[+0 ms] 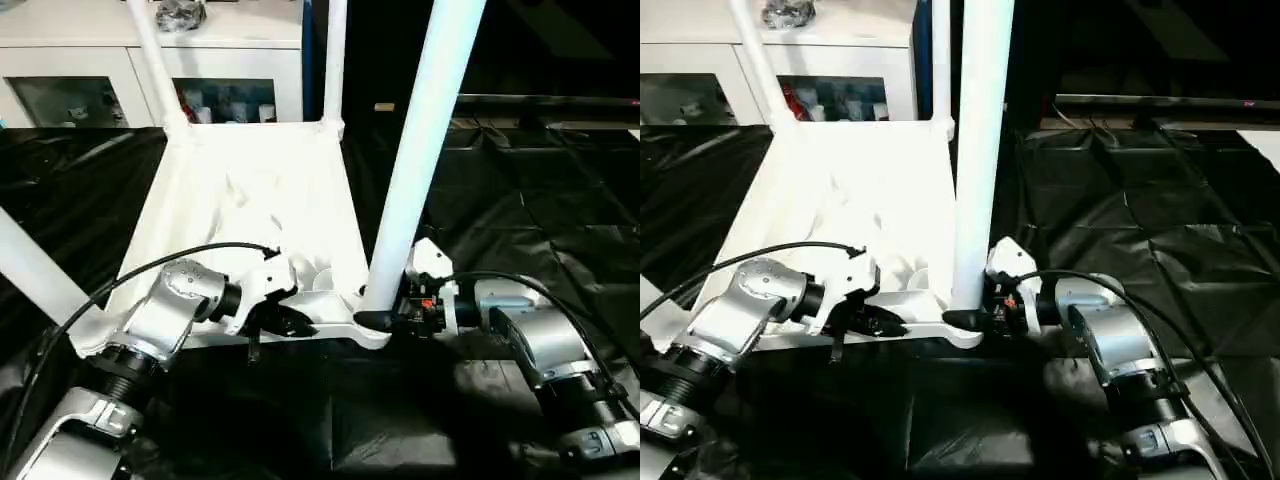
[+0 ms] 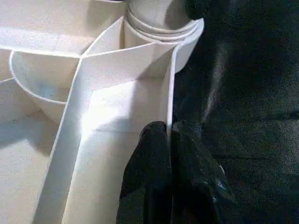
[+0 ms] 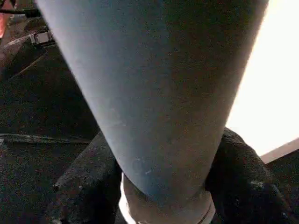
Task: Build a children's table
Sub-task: Rotate leg to tighten
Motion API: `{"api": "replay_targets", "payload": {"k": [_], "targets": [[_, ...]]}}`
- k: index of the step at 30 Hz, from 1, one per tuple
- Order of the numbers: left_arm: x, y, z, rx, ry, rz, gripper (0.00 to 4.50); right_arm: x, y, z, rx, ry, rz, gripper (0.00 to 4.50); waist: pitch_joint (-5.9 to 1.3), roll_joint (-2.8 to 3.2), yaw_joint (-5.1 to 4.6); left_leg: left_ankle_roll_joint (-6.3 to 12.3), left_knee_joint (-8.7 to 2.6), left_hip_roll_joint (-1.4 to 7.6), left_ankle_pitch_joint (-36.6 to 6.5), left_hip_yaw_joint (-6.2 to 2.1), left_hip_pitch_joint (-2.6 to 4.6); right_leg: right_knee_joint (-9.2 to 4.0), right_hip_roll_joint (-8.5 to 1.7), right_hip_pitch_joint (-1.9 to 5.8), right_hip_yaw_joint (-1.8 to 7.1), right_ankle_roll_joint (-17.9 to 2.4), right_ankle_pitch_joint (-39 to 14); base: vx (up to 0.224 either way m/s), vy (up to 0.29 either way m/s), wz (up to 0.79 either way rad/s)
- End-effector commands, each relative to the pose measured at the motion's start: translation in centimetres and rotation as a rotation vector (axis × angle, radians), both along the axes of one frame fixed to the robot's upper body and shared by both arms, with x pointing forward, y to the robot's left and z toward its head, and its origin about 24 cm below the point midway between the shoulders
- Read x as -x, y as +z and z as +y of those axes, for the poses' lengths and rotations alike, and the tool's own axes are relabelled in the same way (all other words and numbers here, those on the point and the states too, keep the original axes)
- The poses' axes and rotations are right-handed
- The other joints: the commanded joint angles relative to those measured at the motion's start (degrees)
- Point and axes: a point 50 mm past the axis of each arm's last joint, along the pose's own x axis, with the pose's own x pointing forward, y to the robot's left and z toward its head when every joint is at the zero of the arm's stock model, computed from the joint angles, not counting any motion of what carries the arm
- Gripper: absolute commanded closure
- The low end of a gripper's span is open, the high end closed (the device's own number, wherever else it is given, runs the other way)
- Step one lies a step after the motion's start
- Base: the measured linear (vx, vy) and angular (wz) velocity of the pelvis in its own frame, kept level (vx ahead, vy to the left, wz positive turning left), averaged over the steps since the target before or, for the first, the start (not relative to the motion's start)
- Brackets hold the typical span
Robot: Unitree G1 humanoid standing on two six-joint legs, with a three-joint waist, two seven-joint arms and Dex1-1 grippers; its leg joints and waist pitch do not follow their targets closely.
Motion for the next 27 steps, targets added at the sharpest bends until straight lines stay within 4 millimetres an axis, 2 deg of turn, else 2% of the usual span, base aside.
{"api": "replay_targets", "payload": {"k": [1,2,3,4,5,6,7,8,9,10,13,14,17,22,25,27], "targets": [[-1.4,0.8,-2.1,0.075,0.140,-0.065,4.50,1.1,-2.7,3.3,-0.042,-0.016,0.093,2.41,-2.66,-0.27,-0.35,2.08,-3.63,3.07,-12.11,-0.60,0.42,-3.89,-4.66,1.88,2.60,-13.22,-13.60,0.000,0.000,0.00],[-1.5,0.8,-2.2,0.078,0.147,-0.066,4.50,1.0,-2.8,3.4,-0.043,-0.030,0.089,2.43,-2.42,-0.26,-0.59,1.20,-3.77,2.92,-14.32,-0.80,0.50,-4.27,-4.77,1.74,2.49,-12.65,-17.70,0.000,0.000,0.00],[-1.8,0.9,-2.7,0.093,0.198,-0.071,4.50,0.4,-3.0,3.7,-0.047,-0.130,0.078,2.45,-2.42,-0.32,-0.74,0.83,-3.87,2.92,-15.24,-0.92,0.52,-4.37,-4.76,1.79,2.46,-11.98,-19.84,0.000,0.000,0.00],[-2.1,0.9,-3.2,0.105,0.239,-0.078,4.50,-0.1,-3.3,4.0,-0.056,-0.228,0.080,2.46,-2.29,-0.35,-1.01,0.28,-3.87,2.84,-16.83,-0.91,0.79,-4.85,-4.71,1.35,2.48,-10.85,-23.36,0.000,0.000,0.00],[-2.3,0.9,-3.6,0.112,0.264,-0.082,4.50,-0.4,-3.5,4.2,-0.062,-0.289,0.086,2.46,-2.15,-0.36,-1.43,-0.44,-4.06,2.76,-18.20,-1.18,0.76,-4.98,-4.68,1.23,2.42,-9.99,-25.96,-0.053,0.005,-0.02],[-2.4,0.9,-3.8,0.117,0.280,-0.083,4.50,-0.6,-3.6,4.4,-0.064,-0.332,0.090,2.47,-2.19,-0.47,-1.92,-0.64,-4.12,2.61,-19.08,-1.46,0.52,-5.14,-4.75,1.46,2.25,-8.83,-28.10,-0.053,0.005,-0.02],[-2.6,0.9,-4.4,0.127,0.314,-0.088,4.50,-0.9,-3.8,4.7,-0.069,-0.401,0.100,2.49,-2.22,-0.46,-2.16,-0.66,-4.19,2.63,-19.05,-1.53,0.35,-5.13,-4.76,1.55,2.24,-8.39,-28.43,-0.053,0.012,-0.08],[-2.8,0.9,-5.0,0.137,0.355,-0.095,4.50,-1.2,-4.0,5.3,-0.070,-0.467,0.105,2.50,-2.08,-0.34,-2.58,-0.72,-4.24,2.58,-19.43,-1.54,0.24,-5.39,-4.71,1.29,2.21,-7.81,-29.21,0.000,0.000,0.00],[-2.8,0.9,-5.4,0.141,0.366,-0.099,4.50,-1.3,-4.0,5.6,-0.067,-0.498,0.103,2.50,-1.99,-0.34,-2.71,-0.82,-4.23,2.50,-20.50,-1.64,0.41,-5.61,-4.71,1.08,2.04,-7.41,-30.77,0.000,0.000,0.00],[-2.8,0.9,-6.0,0.149,0.375,-0.104,4.50,-1.3,-4.0,6.2,-0.064,-0.509,0.090,2.50,-2.21,-0.46,-2.85,-0.71,-3.99,2.36,-21.07,-1.69,0.68,-5.91,-4.81,0.99,2.04,-6.70,-32.00,0.000,0.000,0.00],[-2.4,0.8,-7.1,0.169,0.355,-0.103,4.50,-1.1,-3.8,7.4,-0.087,-0.469,0.076,2.50,-2.26,-0.44,-3.21,0.40,-4.05,2.49,-20.65,-1.57,0.50,-6.08,-4.70,0.91,2.18,-6.98,-29.73,0.000,0.000,0.00],[-2.3,0.8,-7.2,0.170,0.346,-0.103,4.50,-1.1,-3.7,7.5,-0.093,-0.459,0.075,1.81,-2.26,-0.43,-3.15,0.79,-4.09,2.51,-20.39,-1.53,0.39,-5.96,-4.66,0.93,2.27,-7.32,-28.62,0.000,0.000,0.00],[-2.0,0.7,-7.6,0.161,0.307,-0.106,4.50,-1.1,-3.4,7.8,-0.117,-0.428,0.085,1.61,-2.25,-0.48,-3.25,1.15,-4.23,2.60,-19.90,-1.50,0.17,-5.69,-4.61,1.09,2.33,-8.28,-26.16,0.000,0.000,0.00],[-1.8,0.5,-6.7,0.123,0.247,-0.114,4.50,-0.9,-2.9,7.0,-0.094,-0.333,0.052,1.28,-2.34,-0.48,-3.17,1.63,-4.14,2.68,-18.80,-1.36,0.09,-5.38,-4.70,1.28,2.49,-9.26,-23.86,0.000,0.000,0.00],[-1.7,0.5,-6.2,0.111,0.219,-0.115,4.50,-0.6,-2.6,6.6,-0.099,-0.265,0.046,1.28,-2.54,-0.44,-3.06,2.21,-4.04,2.81,-16.79,-1.22,0.01,-4.95,-4.65,1.58,2.57,-10.59,-19.42,0.000,0.000,0.00],[-1.3,0.4,-5.0,0.078,0.152,-0.103,4.50,0.1,-2.2,5.5,-0.082,-0.129,0.043,1.28,-2.70,-0.52,-2.86,3.05,-3.90,2.82,-15.30,-1.16,-0.13,-4.64,-4.59,1.96,2.55,-11.25,-16.88,0.000,0.000,0.00]]}}
